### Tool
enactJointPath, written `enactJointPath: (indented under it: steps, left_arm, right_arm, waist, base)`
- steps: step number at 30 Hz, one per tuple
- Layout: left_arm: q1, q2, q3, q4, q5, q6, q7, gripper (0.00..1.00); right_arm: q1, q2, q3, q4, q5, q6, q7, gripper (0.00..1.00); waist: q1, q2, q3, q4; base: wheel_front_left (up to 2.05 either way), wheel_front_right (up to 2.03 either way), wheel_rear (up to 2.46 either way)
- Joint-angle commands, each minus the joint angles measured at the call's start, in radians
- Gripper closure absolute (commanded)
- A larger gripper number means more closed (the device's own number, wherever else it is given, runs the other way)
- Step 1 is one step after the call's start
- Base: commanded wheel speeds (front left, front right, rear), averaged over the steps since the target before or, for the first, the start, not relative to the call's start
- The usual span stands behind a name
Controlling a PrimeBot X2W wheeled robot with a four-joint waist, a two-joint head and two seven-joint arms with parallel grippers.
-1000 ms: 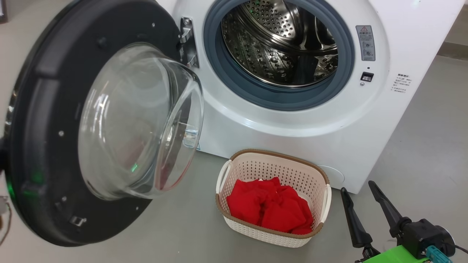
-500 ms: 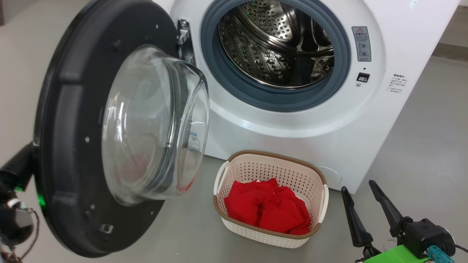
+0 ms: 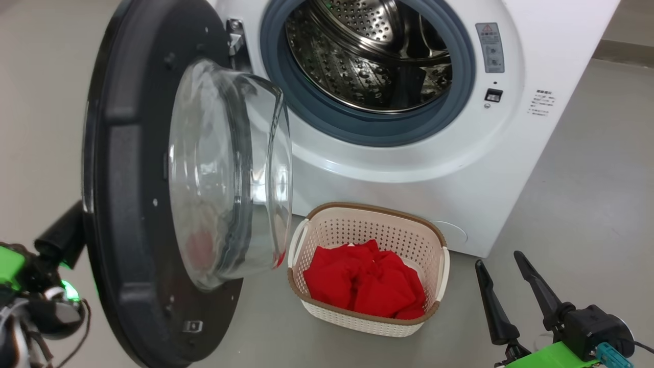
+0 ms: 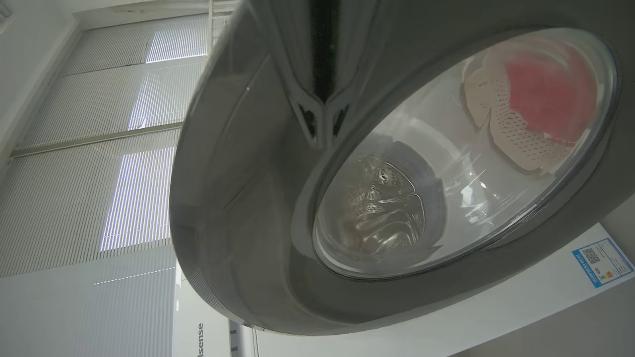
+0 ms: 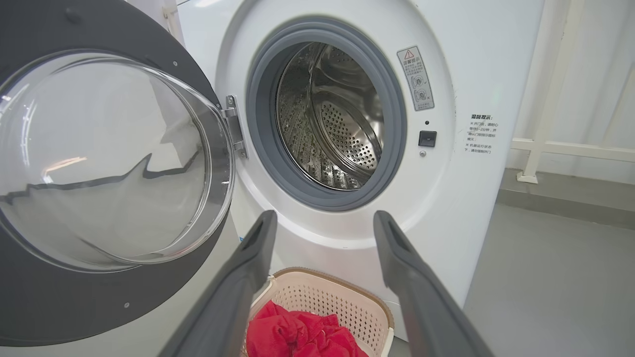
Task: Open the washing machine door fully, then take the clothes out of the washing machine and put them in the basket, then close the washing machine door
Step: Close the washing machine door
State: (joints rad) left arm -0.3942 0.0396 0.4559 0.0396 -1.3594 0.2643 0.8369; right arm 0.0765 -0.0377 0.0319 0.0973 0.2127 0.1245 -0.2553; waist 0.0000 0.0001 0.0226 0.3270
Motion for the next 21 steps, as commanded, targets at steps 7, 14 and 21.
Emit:
enactJointPath:
  steps: [7, 14, 21]
  left_arm:
    - [0.047, 0.011, -0.053, -0.084, -0.094, 0.011, -0.023, 1.00]
    - [0.090, 0.011, -0.119, -0.102, -0.181, 0.014, -0.076, 1.00]
    - [0.116, 0.011, -0.175, -0.108, -0.225, 0.000, -0.119, 1.00]
  right_arm:
    - [-0.038, -0.013, 0.023, -0.020, 0.013, 0.006, -0.006, 0.00]
    - [-0.038, -0.013, 0.031, -0.016, 0.024, 0.006, -0.006, 0.00]
    - [-0.036, -0.013, 0.030, -0.012, 0.025, 0.006, -0.006, 0.00]
  waist:
    - [0.0000, -0.0001, -0.003, -0.033]
    - [0.0000, -0.0001, -0.012, -0.051]
    - [0.0000, -0.0001, -0.017, -0.074]
  base:
    - [0.00, 0.00, 0.00]
    - [0.00, 0.00, 0.00]
    - [0.00, 0.00, 0.00]
